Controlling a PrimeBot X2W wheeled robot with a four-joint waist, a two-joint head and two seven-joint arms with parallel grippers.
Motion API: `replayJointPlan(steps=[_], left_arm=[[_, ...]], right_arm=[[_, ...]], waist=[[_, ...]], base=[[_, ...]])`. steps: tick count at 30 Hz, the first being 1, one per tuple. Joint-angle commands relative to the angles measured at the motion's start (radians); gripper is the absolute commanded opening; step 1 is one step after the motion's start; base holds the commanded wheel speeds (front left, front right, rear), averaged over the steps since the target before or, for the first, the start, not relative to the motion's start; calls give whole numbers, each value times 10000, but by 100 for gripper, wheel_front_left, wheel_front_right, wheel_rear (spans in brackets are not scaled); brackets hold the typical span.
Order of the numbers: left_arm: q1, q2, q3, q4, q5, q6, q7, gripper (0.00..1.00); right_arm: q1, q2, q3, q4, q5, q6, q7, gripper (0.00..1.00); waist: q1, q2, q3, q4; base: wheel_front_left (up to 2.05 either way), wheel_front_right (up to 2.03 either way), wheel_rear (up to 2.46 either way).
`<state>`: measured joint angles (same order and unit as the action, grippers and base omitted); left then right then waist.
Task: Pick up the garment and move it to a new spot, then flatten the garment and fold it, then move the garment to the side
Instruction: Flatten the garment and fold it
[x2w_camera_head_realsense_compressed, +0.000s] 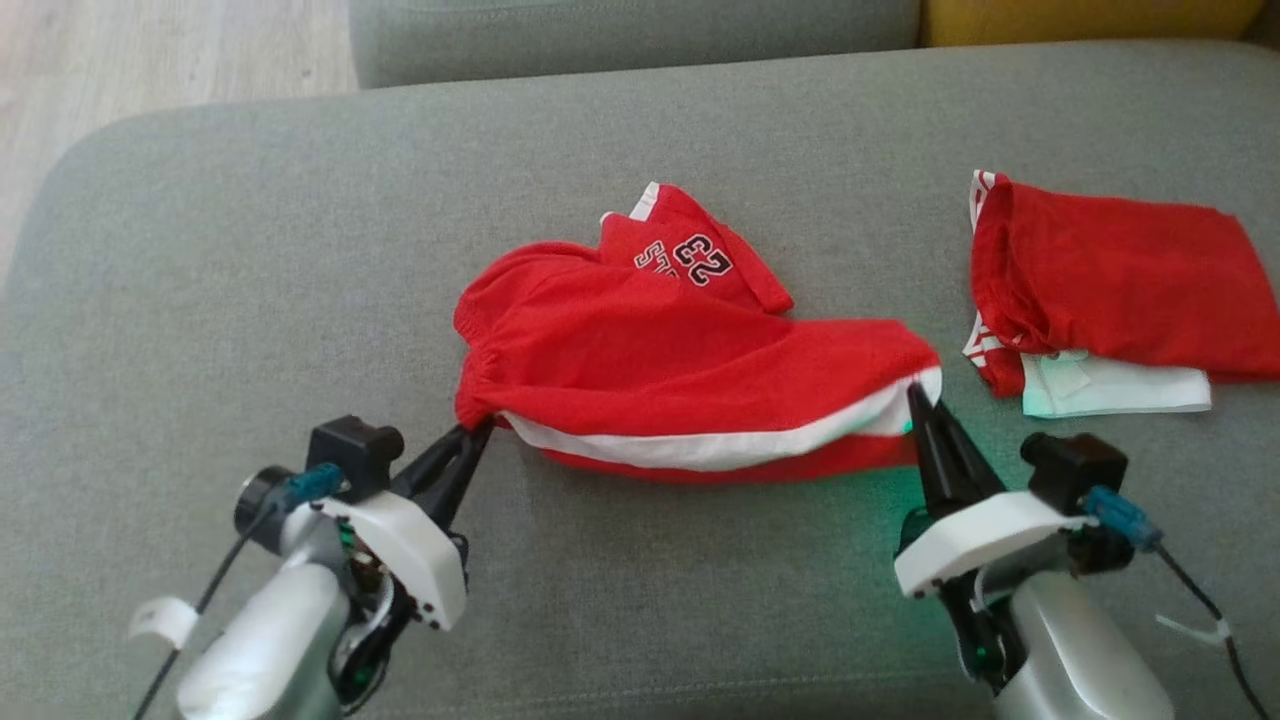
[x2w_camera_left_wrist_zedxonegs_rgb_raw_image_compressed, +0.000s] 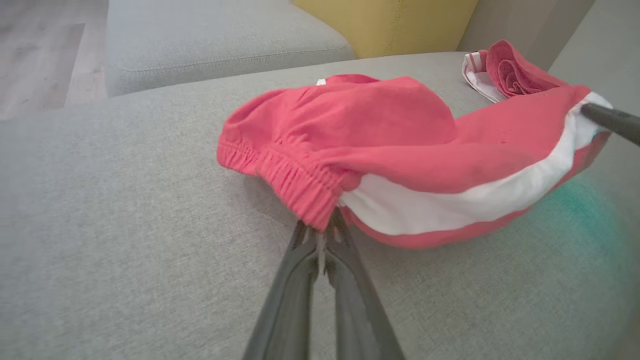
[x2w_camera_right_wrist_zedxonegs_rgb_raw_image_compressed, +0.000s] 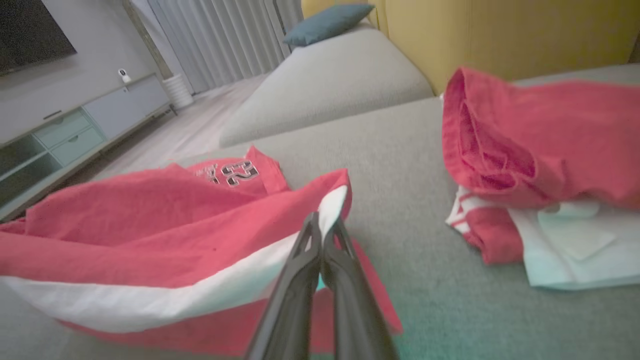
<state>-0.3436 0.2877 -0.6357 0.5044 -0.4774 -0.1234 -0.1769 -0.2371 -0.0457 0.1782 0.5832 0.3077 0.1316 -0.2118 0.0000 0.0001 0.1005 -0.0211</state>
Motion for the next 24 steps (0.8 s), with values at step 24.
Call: replayJointPlan(steps=[24], left_arm=[[-2313, 3043, 464, -4343, -1087, -61, 2651, 0]], right_arm=[[-1720, -470, -80, -4504, -642, -9, 356, 0]], waist=[[0, -1, -1388, 180]], base=[[0, 0, 0]])
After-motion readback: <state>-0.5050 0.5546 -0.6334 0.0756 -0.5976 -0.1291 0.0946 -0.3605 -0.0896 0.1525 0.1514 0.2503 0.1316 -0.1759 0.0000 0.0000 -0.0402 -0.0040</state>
